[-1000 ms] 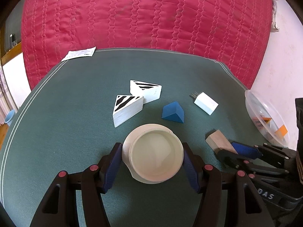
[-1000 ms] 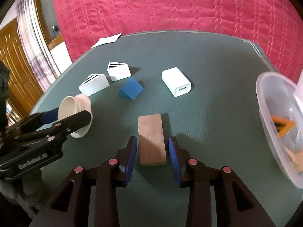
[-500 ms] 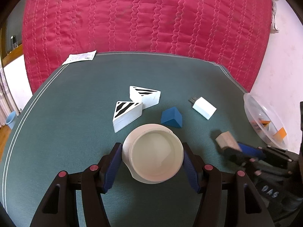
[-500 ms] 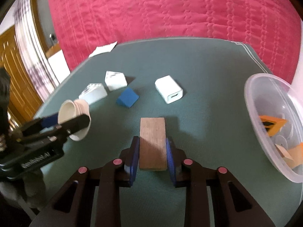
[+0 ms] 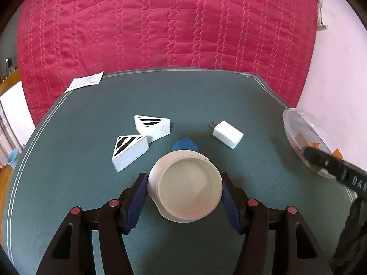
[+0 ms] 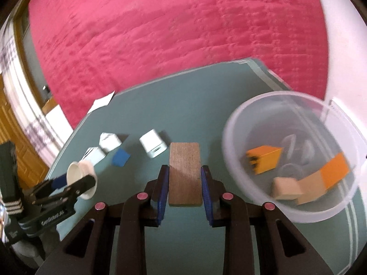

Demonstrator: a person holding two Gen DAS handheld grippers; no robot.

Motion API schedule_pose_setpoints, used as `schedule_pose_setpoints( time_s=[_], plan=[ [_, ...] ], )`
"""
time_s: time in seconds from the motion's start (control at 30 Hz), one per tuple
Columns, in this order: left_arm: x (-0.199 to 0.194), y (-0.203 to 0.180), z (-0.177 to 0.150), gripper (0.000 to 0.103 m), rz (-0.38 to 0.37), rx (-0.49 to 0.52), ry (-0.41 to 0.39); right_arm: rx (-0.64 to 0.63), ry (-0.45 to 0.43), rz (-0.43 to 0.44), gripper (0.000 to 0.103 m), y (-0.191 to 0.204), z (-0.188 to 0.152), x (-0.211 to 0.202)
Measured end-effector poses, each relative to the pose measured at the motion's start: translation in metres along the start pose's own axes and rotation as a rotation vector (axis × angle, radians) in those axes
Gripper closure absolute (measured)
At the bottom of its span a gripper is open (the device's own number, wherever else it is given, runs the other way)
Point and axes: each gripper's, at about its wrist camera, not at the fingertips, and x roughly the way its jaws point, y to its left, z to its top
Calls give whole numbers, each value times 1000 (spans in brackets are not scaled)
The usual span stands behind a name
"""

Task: Organize rigid objects
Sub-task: 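Carry the brown block into the clear bowl and open the right gripper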

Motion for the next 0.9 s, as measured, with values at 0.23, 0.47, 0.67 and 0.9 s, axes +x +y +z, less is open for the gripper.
schedule_pose_setpoints(
  time_s=[0.23, 0.47, 0.67, 0.9],
  plan=[
    [-2, -20, 8, 39, -10, 43, -14, 95, -63, -66, 75, -45, 15, -15],
    [0, -44, 12, 39, -24, 94, -11, 163, -109, -127, 75, -86, 25, -21],
    [4, -62, 18, 39, -44, 123, -4, 240, -131, -185, 71, -117, 23, -18],
    [4, -84, 26, 39, -69, 166, -15, 252, -159, -219, 71, -128, 20, -23]
  ],
)
